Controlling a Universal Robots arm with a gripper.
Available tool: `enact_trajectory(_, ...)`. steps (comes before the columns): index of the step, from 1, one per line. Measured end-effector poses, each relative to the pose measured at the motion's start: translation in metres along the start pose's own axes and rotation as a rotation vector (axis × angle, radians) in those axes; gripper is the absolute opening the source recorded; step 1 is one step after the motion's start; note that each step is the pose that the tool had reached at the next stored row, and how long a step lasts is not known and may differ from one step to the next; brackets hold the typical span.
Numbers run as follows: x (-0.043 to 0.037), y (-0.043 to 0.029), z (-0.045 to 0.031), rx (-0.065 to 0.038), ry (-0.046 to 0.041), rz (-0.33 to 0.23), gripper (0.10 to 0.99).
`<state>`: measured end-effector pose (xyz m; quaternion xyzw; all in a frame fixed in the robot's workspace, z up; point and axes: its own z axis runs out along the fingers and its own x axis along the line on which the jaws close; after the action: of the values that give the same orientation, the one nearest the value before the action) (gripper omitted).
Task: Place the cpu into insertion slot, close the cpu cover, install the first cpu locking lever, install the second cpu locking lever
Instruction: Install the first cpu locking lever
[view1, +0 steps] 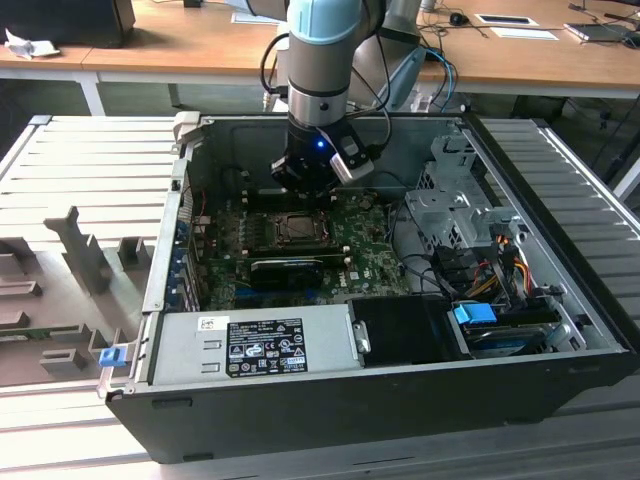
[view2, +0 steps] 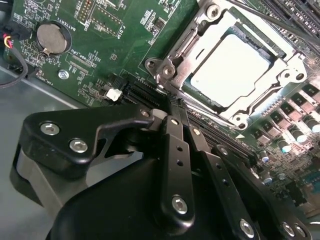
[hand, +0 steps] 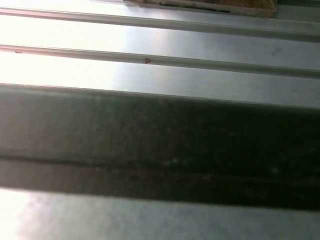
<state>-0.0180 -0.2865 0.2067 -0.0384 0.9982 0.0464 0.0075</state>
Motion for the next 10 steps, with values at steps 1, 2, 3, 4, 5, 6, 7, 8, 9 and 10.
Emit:
enact_trajectory(1, 0.0, 0.0, 0.0, 0.0, 0.0, 0.0, 0.106)
enact_trajectory(2, -0.0001, 0.0, 0.0001, 0.001, 0.0001, 0.0, 0.106)
enact_trajectory(3, -0.0001, 0.0, 0.0003, 0.003, 0.0003, 0.0, 0.106)
enact_trajectory(4, -0.0001, -0.0001, 0.0005, 0.004, 0.0005, 0.0, 0.106)
enact_trajectory(5, 0.0, -0.0001, 0.0007, 0.006, 0.0006, 0.0, 0.106)
enact_trajectory(6, 0.0, -0.0001, 0.0009, 0.008, 0.0007, 0.0, 0.106)
enact_trajectory(7, 0.0, -0.0001, 0.0013, 0.012, 0.001, 0.0, 0.106)
enact_trajectory(8, 0.0, -0.0002, 0.0018, 0.017, 0.0014, 0.0, 0.106)
enact_trajectory(9, 0.0, -0.0002, 0.002, 0.019, 0.0016, 0.0, 0.106)
enact_trajectory(10, 0.0, -0.0002, 0.0022, 0.021, 0.0017, 0.0, 0.106)
